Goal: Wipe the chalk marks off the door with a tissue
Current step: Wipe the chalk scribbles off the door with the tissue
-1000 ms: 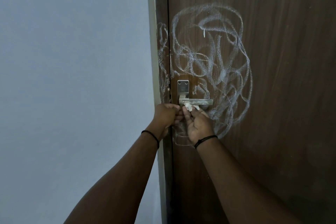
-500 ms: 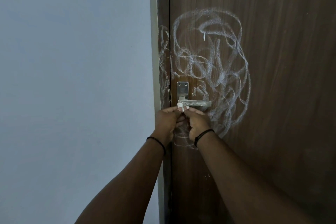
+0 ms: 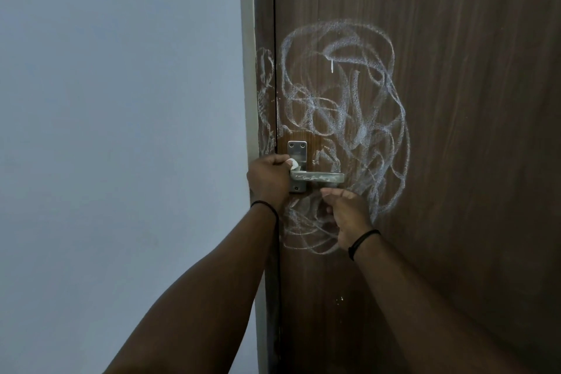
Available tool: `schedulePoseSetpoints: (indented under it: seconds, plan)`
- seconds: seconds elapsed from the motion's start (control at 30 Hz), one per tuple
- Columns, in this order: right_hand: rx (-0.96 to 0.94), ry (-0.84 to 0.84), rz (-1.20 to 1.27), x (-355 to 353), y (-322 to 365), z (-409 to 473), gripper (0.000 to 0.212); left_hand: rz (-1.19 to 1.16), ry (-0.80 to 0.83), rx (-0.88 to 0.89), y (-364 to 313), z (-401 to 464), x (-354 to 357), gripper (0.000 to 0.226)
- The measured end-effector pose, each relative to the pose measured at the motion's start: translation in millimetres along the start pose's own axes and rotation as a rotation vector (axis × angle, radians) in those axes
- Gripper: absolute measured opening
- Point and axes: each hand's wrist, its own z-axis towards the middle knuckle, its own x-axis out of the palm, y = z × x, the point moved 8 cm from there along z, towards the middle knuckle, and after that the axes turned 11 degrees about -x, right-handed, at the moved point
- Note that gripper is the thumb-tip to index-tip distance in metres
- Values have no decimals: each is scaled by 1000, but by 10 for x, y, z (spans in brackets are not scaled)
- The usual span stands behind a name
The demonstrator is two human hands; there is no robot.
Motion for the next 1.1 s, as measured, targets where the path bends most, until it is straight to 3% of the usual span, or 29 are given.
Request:
schedulePoseSetpoints:
  seconds: [0.07, 0.23, 0.43, 0.6, 1.1]
  plan:
    - [-12, 7, 4, -32, 10, 13, 12, -7, 3, -18, 43, 40, -7, 13]
    - [-6, 33, -25, 0, -2, 18, 13, -259, 7, -245, 410, 55, -1, 27]
    - [7, 16, -28, -51, 0, 42, 13, -155, -32, -132, 309, 157, 33, 4]
    - [2, -30, -27, -136, 24, 98, 16, -246, 23, -107, 414, 101, 28, 25]
    - [-21, 12, -82, -61, 41, 30, 16, -200, 41, -82, 315, 69, 34, 25]
